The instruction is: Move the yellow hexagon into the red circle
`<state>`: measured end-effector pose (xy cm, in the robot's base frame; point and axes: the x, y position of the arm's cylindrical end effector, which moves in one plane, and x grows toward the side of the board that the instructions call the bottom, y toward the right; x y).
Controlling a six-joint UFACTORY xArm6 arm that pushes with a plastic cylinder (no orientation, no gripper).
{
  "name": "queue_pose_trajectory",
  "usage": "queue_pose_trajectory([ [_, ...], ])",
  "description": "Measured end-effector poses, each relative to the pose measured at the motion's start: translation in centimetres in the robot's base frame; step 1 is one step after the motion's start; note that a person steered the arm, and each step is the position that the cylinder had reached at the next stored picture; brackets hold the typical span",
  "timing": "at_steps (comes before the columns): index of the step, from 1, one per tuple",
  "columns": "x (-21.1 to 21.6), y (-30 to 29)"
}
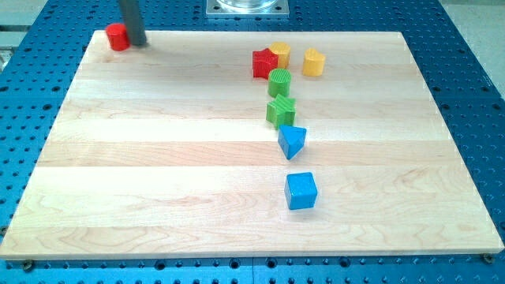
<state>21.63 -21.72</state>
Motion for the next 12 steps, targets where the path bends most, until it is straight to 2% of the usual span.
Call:
queue_pose_trajectory([
  [2,-2.2,14.4],
  [3,-2.2,24.1],
  [4,-0.7,38.5],
  [5,5.3,44.2],
  [6,8.4,37.9],
  [7,8.4,30.0],
  [8,6.5,23.6],
  [9,6.1,23.5],
  [10,2.3,29.4],
  [11,1.0,26.9],
  [12,1.9,20.4],
])
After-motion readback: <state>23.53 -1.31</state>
